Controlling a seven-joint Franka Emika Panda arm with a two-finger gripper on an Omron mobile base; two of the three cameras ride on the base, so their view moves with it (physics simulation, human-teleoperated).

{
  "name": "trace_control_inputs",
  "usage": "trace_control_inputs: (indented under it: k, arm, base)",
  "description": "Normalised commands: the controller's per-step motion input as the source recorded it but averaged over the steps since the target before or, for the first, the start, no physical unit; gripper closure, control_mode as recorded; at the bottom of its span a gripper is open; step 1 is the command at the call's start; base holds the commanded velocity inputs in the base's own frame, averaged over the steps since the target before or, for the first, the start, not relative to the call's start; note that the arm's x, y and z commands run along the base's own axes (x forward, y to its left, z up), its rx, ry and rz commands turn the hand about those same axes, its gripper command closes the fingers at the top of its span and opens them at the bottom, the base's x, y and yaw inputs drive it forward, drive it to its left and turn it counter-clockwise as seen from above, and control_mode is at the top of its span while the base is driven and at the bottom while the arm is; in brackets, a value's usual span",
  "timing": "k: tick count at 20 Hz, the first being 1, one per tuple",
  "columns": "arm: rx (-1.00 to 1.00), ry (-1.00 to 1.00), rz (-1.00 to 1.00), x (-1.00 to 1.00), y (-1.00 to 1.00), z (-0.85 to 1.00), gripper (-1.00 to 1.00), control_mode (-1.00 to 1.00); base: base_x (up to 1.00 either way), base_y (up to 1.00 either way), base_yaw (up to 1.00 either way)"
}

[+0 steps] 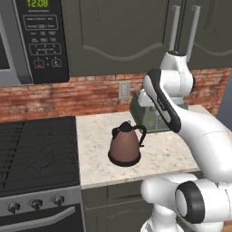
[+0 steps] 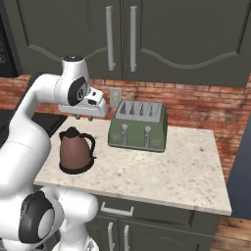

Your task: Navigate to the sink.

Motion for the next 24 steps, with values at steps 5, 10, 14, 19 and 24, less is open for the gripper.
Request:
trace_control_inputs:
  k: [5, 10, 14, 19, 24]
  arm:
    - [0.00, -0.03, 0.00, -0.69, 0.00, 0.00, -1.00, -1.00]
    - [0.00, -0.10, 0.00, -1.00, 0.00, 0.00, -1.00, -1.00]
    - [0.00, -0.02, 0.00, -0.68, 0.00, 0.00, -1.00, -1.00]
    - [0.00, 0.00, 0.00, -0.44, 0.00, 0.00, -1.00, -1.00]
    - [0.00, 0.00, 0.00, -0.15, 0.00, 0.00, -1.00, 1.00]
  base:
    - [0.00, 0.00, 0.00]
    - [0.00, 0.00, 0.00]
    - [0.00, 0.00, 0.00]
    - [0.00, 0.00, 0.00]
    - [-0.11, 0.00, 0.00]
